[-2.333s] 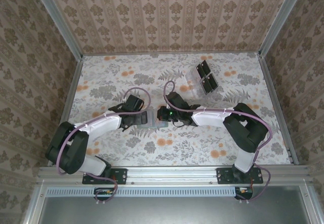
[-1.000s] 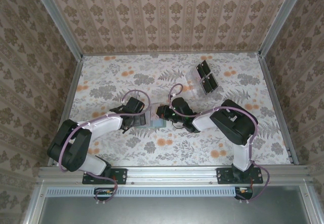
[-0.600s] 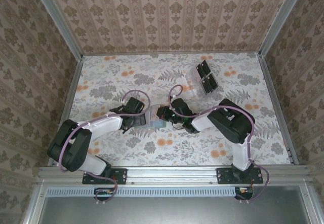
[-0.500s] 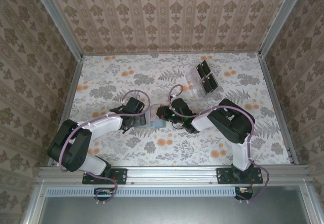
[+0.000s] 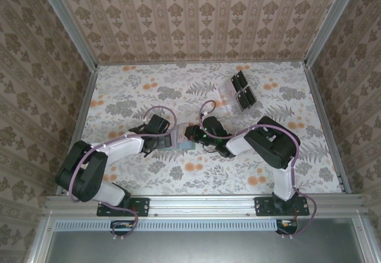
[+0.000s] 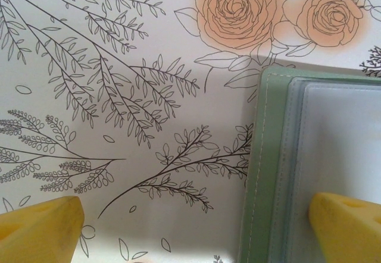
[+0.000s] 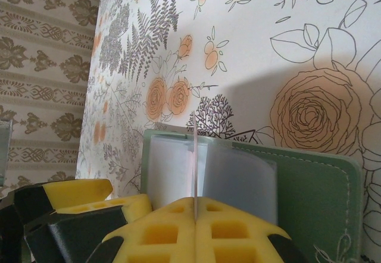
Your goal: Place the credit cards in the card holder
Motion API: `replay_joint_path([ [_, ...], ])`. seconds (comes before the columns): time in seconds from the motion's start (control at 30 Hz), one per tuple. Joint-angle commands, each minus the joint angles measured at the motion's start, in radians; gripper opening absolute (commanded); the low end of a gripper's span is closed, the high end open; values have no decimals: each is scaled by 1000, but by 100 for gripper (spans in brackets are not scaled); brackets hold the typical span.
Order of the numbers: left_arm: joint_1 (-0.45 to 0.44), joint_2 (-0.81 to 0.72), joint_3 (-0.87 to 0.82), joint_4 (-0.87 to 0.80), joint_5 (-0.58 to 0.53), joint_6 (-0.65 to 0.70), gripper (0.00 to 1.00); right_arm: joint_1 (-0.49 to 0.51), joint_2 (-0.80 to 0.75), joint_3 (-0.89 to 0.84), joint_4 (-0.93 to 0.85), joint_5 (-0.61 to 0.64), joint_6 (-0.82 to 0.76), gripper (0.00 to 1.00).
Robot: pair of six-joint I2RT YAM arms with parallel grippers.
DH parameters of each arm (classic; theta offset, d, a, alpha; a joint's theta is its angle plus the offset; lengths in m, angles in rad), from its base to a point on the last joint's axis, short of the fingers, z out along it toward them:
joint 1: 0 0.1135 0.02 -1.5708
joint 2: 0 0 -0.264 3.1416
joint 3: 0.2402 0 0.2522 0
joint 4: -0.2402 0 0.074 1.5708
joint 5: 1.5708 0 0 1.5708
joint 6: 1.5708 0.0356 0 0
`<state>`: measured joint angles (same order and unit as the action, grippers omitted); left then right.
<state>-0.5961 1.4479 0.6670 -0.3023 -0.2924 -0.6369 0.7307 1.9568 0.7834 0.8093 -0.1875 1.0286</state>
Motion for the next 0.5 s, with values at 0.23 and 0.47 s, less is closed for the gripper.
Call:
replay_joint_path([
  [0.23, -5, 2, -32, -41, 2, -18, 100, -2, -47, 5, 43, 3, 13, 0],
  [0.47, -5, 2, -34, -38, 9, -20, 100, -1, -92, -13, 27, 13, 1, 0],
])
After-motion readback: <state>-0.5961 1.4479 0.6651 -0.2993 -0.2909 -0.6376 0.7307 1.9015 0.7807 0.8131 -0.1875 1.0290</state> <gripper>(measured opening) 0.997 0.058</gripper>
